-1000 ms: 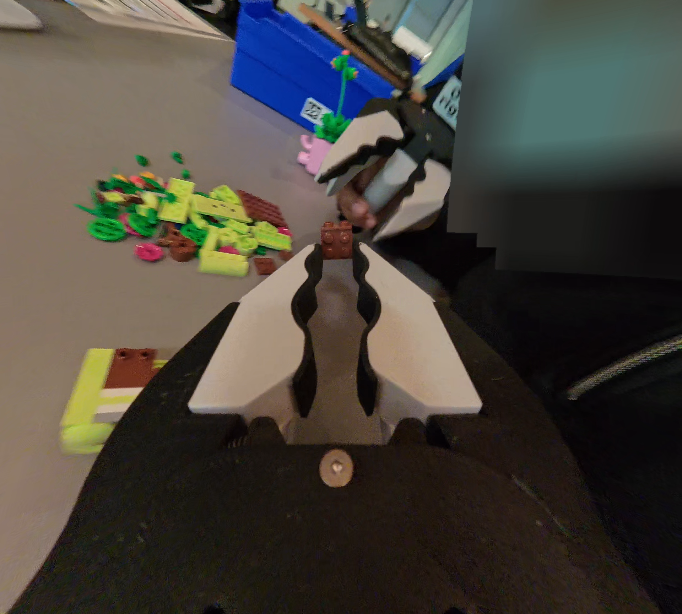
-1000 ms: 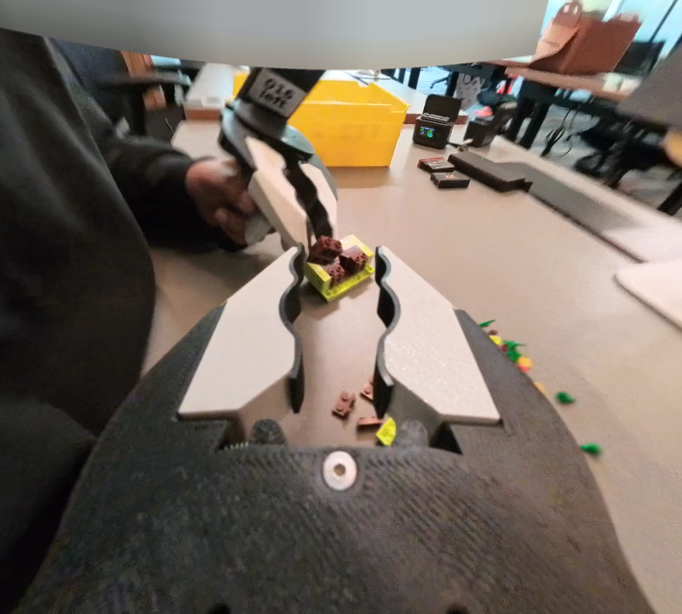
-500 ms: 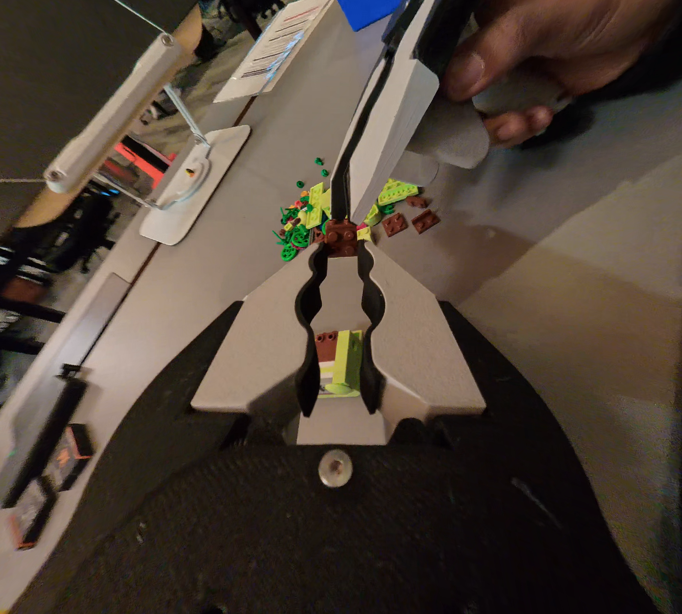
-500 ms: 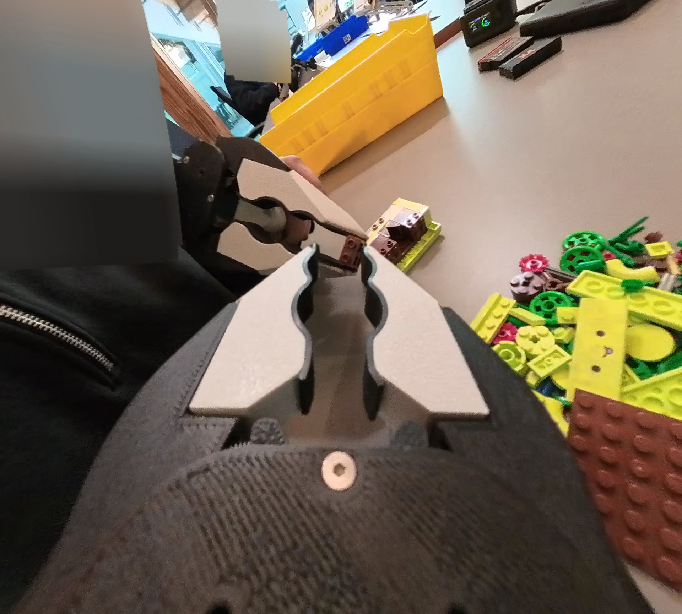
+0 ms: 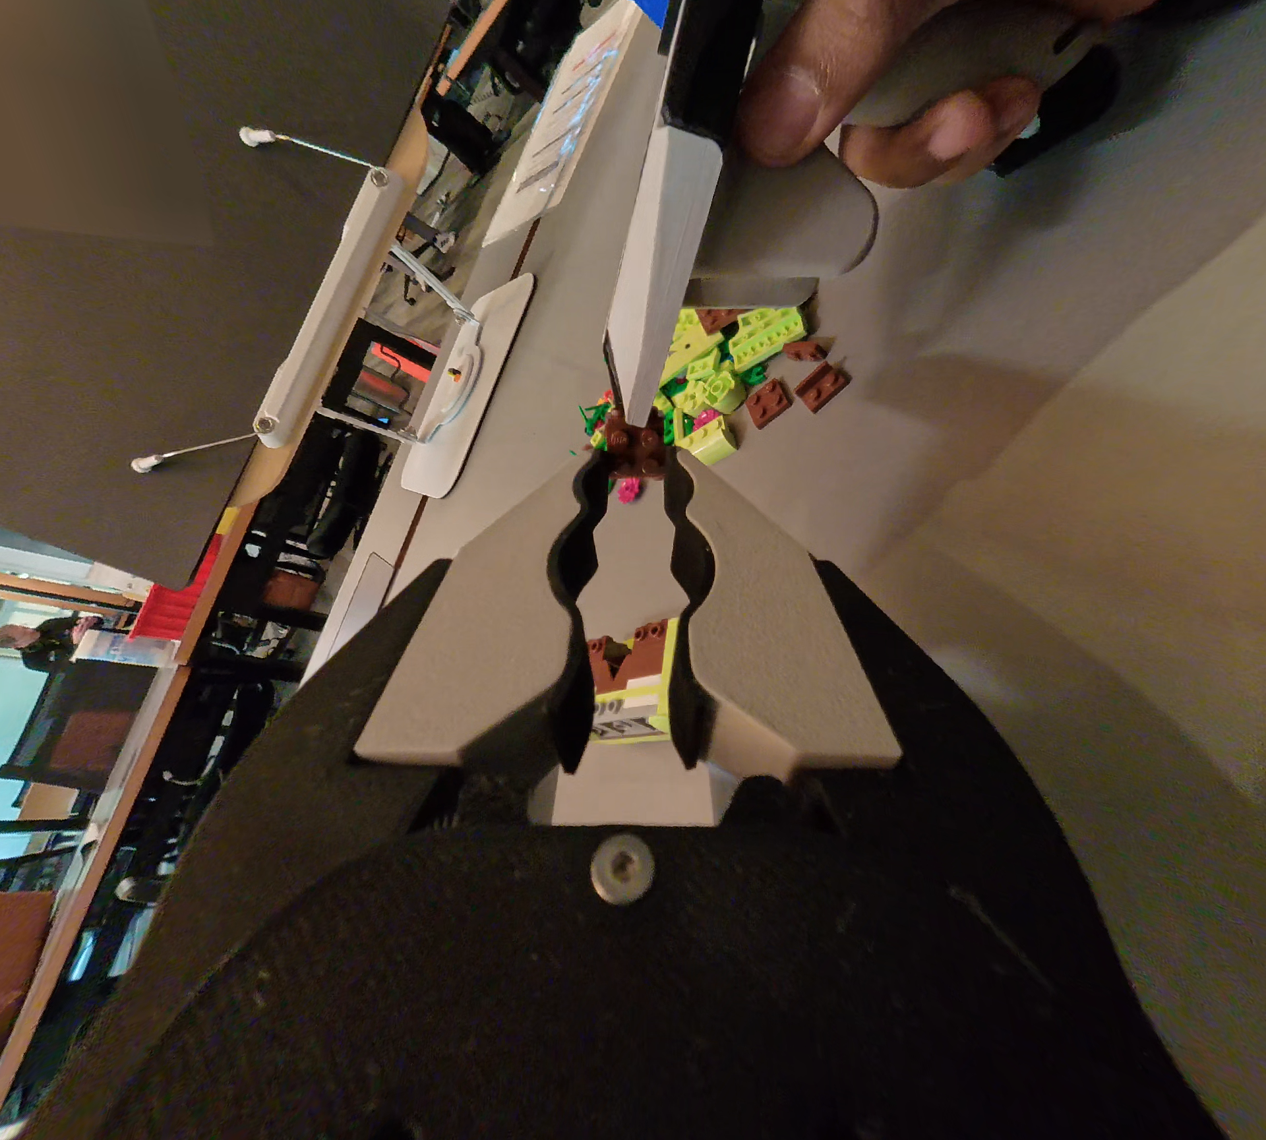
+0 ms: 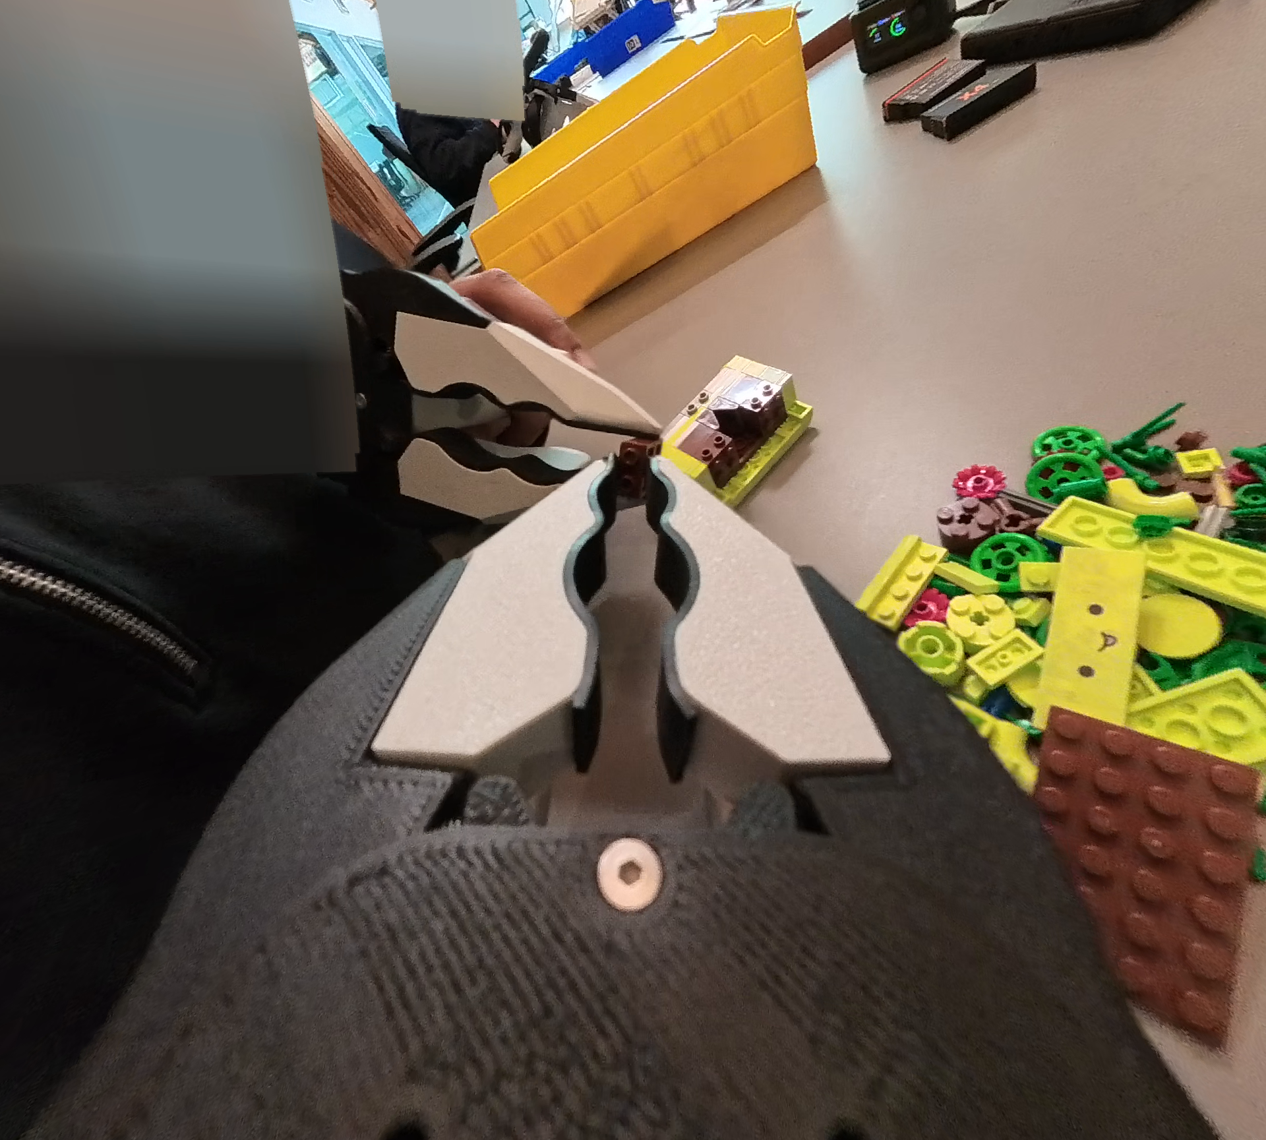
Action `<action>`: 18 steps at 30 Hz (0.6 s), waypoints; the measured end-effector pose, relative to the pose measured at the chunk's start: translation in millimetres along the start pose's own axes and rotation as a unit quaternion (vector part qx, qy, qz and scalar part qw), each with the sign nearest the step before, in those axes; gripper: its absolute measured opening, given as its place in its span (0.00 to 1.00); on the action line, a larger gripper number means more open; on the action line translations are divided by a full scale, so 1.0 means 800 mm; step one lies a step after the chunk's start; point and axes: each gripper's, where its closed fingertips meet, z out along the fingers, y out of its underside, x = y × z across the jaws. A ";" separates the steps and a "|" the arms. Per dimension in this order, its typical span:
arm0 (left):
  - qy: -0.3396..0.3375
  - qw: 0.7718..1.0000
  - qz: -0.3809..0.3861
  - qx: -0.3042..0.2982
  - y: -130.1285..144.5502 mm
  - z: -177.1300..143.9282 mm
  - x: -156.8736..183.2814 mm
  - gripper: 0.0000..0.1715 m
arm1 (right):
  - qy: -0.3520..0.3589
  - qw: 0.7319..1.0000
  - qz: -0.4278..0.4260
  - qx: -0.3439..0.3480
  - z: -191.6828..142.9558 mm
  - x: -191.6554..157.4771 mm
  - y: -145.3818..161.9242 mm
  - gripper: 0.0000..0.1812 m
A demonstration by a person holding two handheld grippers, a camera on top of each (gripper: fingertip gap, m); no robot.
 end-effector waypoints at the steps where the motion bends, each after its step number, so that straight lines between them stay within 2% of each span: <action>1: -0.002 1.000 0.000 0.006 -0.002 -0.001 0.000 0.07 | -0.007 1.000 0.009 0.001 -0.001 -0.002 -0.001 0.03; 11: 0.011 0.997 -0.038 0.073 -0.024 -0.014 -0.003 0.07 | -0.118 0.983 0.134 0.031 -0.013 -0.017 -0.010 0.02; 18: 0.053 0.986 -0.095 0.125 -0.037 -0.023 -0.002 0.07 | -0.190 0.962 0.192 0.036 -0.019 -0.029 -0.013 0.02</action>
